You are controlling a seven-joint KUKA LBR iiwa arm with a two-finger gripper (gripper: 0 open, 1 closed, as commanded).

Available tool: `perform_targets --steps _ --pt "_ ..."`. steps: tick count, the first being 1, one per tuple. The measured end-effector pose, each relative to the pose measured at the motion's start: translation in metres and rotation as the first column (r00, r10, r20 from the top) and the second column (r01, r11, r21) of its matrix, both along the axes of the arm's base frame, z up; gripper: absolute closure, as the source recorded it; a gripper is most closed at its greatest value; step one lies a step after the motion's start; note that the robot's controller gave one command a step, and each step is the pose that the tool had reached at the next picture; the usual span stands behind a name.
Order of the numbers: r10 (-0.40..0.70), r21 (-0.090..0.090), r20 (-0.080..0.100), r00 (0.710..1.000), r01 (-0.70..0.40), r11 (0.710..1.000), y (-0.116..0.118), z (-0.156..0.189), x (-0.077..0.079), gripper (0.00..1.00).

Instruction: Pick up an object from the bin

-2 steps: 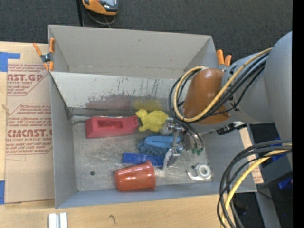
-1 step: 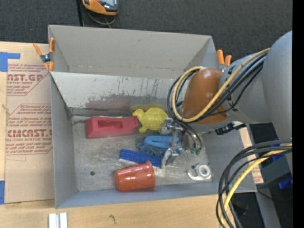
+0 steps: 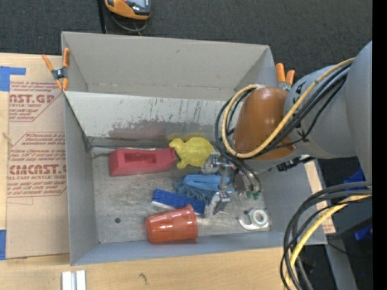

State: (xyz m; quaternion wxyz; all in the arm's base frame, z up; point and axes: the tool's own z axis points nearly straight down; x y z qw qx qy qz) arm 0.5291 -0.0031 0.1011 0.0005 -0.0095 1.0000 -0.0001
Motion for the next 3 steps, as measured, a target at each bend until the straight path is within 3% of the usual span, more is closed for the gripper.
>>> perform_targets --steps 1,2,3 --pt "-0.041 0.001 0.0 0.999 0.041 0.999 -0.004 -0.016 0.01 0.0" --pt "-0.146 -0.002 -0.018 0.989 0.146 0.989 -0.003 -0.023 -0.001 1.0" --pt "-0.146 -0.002 -0.018 0.989 0.146 0.989 -0.003 -0.023 -0.001 1.0"
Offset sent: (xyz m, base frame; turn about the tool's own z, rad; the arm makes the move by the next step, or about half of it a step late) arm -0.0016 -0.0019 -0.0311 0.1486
